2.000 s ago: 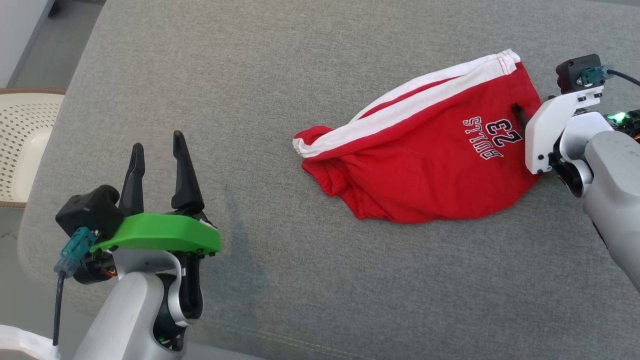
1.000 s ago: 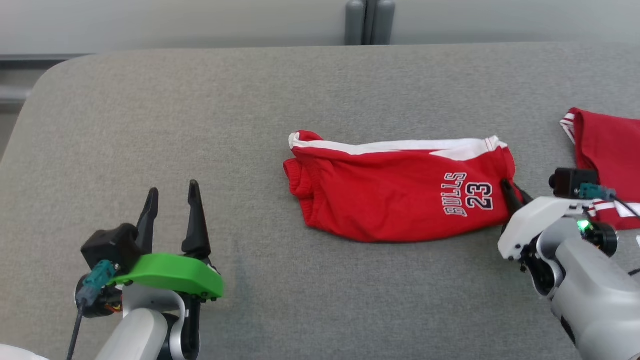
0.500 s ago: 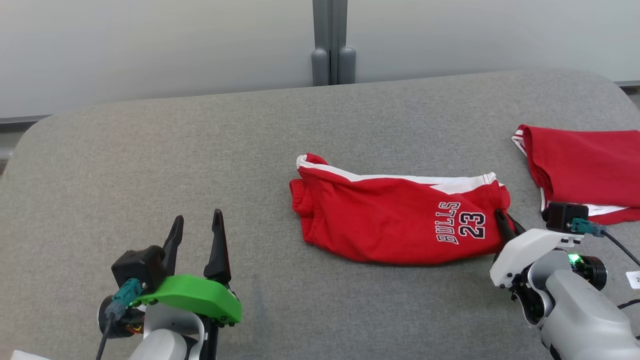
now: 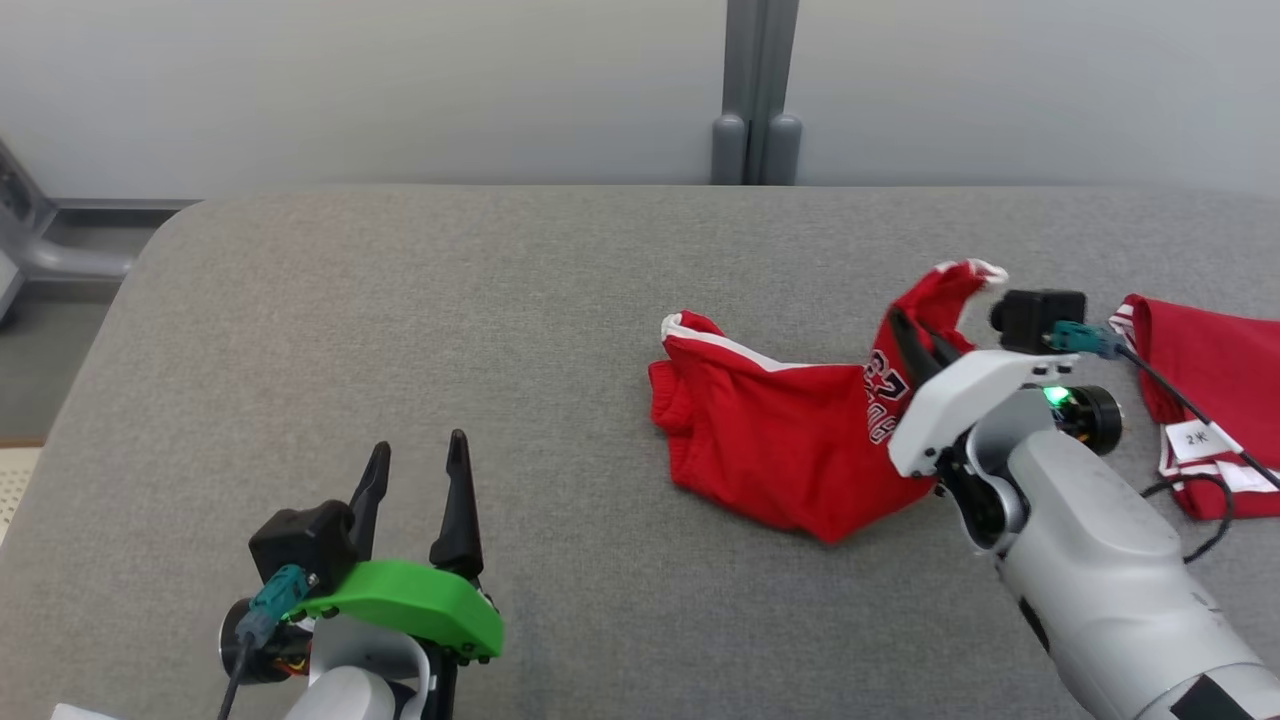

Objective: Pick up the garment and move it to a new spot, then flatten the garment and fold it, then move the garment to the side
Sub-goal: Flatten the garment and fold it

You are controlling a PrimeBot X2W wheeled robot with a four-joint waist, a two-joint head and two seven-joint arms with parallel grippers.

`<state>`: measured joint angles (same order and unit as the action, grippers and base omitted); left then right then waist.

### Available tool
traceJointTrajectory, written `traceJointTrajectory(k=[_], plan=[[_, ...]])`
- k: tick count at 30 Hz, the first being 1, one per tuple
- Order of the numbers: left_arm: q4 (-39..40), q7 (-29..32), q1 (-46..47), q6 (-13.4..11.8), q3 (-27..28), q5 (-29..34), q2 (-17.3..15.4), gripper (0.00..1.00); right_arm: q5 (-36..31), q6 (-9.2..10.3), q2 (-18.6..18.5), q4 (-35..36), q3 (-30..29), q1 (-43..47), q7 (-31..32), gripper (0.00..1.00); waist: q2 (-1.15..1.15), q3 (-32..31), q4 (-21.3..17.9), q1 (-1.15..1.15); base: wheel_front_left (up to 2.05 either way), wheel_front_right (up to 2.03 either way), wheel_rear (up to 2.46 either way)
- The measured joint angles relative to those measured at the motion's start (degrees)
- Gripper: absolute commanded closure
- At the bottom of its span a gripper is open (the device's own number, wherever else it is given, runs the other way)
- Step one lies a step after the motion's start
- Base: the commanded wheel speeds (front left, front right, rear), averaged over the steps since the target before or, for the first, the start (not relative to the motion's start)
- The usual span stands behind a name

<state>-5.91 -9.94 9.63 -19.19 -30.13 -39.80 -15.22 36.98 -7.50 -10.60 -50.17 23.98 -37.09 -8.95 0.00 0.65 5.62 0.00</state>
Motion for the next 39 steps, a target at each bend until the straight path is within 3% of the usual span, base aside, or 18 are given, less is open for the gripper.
traceJointTrajectory(k=[9,18,19,20,21,22,23,33,39], plan=[[-0.07,-0.21,1.08,0.82,-1.07,0.04,0.88,0.0,-0.91,0.0,6.03,1.32,3.99,-2.02,4.11,1.0,0.0,0.97,5.2,0.0,0.0,0.0,0.0],[-0.34,-0.77,2.6,1.34,-1.19,0.07,1.48,0.0,-1.35,0.0,7.34,-3.19,7.43,-2.62,3.72,1.0,0.0,3.8,8.54,0.0,0.0,0.0,0.0],[-0.41,-0.81,2.66,1.34,-1.13,0.07,1.51,0.0,-1.36,0.01,7.38,-3.52,7.8,-2.81,3.45,0.91,0.0,4.07,8.7,0.0,0.0,0.0,0.0],[-0.46,-0.89,2.69,1.34,-1.07,0.02,1.52,0.0,-1.35,0.0,7.46,-3.67,8.31,-2.96,3.3,0.68,0.0,4.3,8.8,0.0,0.0,0.0,0.0],[-0.49,-1.1,2.69,1.34,-1.0,0.0,1.52,0.0,-1.33,0.01,7.53,-3.74,8.68,-3.02,3.25,0.54,0.0,4.41,8.79,0.0,0.0,0.0,0.0],[-0.54,-1.23,2.69,1.34,-0.91,0.0,1.52,0.0,-1.29,0.0,7.56,-3.71,9.16,-3.05,3.0,0.14,0.0,4.47,8.67,0.0,0.0,0.0,0.0],[-0.59,-1.24,2.69,1.34,-0.86,-0.01,1.51,0.0,-1.26,0.0,7.59,-3.6,9.76,-3.09,2.69,0.0,0.0,4.49,8.47,0.0,0.0,0.0,0.0],[-0.68,-1.31,2.69,1.25,-0.99,-0.08,1.56,0.0,1.34,0.0,7.73,2.4,14.58,-2.98,0.01,0.0,0.0,3.58,5.42,0.0,0.0,0.0,0.0],[-0.43,-1.3,2.56,0.94,-0.83,-0.26,1.21,0.0,1.22,0.01,7.65,5.52,14.07,-2.98,-1.59,0.0,0.0,2.81,3.74,0.0,0.0,0.0,0.0]])
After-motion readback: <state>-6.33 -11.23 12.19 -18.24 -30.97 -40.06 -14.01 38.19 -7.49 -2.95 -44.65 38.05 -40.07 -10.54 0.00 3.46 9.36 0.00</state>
